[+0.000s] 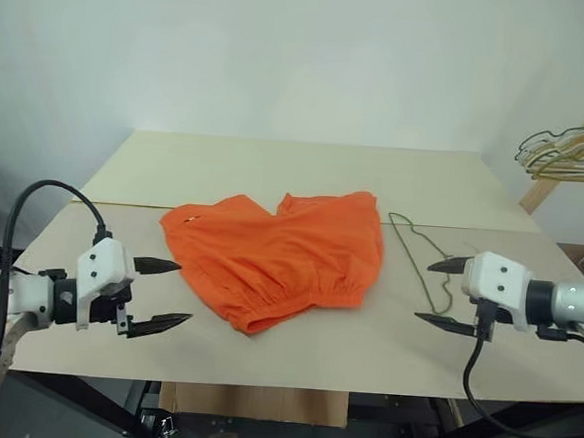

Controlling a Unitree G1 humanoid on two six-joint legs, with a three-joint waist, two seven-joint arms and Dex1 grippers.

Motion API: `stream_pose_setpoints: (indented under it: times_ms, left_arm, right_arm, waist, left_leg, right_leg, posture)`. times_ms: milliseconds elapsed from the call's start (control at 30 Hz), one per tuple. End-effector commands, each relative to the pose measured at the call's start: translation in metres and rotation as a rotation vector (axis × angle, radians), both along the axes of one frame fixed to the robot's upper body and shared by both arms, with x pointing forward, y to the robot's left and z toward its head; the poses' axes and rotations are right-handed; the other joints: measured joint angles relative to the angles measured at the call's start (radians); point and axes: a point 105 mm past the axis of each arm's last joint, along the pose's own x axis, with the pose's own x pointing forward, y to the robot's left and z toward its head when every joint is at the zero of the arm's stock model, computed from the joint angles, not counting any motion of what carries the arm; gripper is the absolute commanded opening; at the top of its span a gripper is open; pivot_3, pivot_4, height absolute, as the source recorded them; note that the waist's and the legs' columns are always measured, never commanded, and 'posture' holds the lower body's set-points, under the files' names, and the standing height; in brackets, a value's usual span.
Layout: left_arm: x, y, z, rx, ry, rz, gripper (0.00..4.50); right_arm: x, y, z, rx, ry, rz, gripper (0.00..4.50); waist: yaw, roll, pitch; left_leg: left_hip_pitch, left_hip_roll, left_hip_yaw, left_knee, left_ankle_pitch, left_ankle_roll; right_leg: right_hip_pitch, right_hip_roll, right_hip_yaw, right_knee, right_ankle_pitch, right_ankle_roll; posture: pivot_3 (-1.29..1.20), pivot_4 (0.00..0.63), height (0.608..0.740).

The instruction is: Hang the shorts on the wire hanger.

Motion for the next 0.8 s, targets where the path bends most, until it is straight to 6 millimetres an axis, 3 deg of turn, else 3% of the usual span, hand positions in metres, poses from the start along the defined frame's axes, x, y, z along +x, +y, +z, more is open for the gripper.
stream_pose_setpoints:
  times_ms: [33, 433, 600, 800]
  left_arm:
    - [-0.001, 0.001, 0.011, 0.013, -0.030, -0.011, 4.50]
    - [0.006, 0.007, 0.007, 0.098, -0.048, -0.003, 4.50]
    - [0.004, 0.019, -0.008, 0.179, 0.024, -0.024, 4.50]
    - [0.005, 0.029, -0.021, 0.262, 0.071, -0.024, 4.50]
  right_arm:
    - [0.003, 0.001, 0.012, -0.008, -0.057, 0.015, 4.46]
    - [0.007, 0.006, 0.015, -0.008, -0.061, 0.033, 4.46]
    - [0.004, 0.045, 0.029, 0.114, -0.063, 0.111, 4.46]
    - [-0.012, 0.108, 0.014, 0.193, -0.022, 0.246, 4.46]
  waist:
    - [0.000, 0.000, 0.000]
    - [-0.001, 0.000, 0.000]
    - [-0.012, 0.000, 0.000]
    - [-0.028, 0.000, 0.000]
  left_leg:
    - [0.000, 0.000, 0.000, 0.000, 0.000, 0.000]
    - [0.000, 0.000, 0.000, 0.000, 0.000, 0.000]
    - [0.000, 0.001, 0.001, 0.000, 0.000, 0.000]
    - [-0.001, 0.002, 0.001, 0.000, 0.000, 0.000]
  right_leg:
    - [0.000, 0.000, 0.000, 0.000, 0.000, 0.000]
    - [0.000, 0.000, 0.000, 0.000, 0.000, 0.000]
    - [-0.001, 0.001, 0.000, 0.000, 0.000, 0.000]
    - [-0.002, 0.001, -0.001, 0.000, 0.000, -0.002]
  posture:
    - [0.13, 0.000, 0.740]
    - [0.10, 0.000, 0.740]
    - [0.06, 0.000, 0.740]
    - [0.03, 0.000, 0.740]
